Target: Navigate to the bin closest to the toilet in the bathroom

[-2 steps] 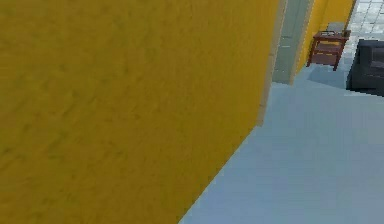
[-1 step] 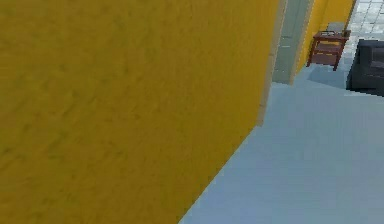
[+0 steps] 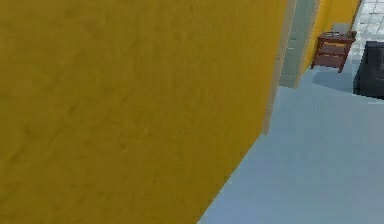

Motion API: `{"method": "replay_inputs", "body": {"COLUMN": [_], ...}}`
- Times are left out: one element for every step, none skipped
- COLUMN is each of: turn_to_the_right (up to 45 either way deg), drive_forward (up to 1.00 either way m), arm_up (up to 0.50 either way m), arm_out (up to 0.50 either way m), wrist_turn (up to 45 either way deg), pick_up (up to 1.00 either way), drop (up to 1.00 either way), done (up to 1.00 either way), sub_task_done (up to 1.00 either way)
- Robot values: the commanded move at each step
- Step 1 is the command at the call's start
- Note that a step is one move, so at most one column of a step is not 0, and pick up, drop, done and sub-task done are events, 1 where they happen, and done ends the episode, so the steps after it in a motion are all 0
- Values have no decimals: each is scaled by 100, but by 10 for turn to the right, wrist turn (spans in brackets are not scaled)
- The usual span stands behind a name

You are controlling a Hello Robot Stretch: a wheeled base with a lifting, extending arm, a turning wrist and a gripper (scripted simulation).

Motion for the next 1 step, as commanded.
{"method": "replay_inputs", "body": {"turn_to_the_right": [450], "drive_forward": [0], "arm_up": [0], "arm_out": [0], "wrist_turn": [0], "pick_up": [0], "drop": [0], "done": [0], "sub_task_done": [0]}}
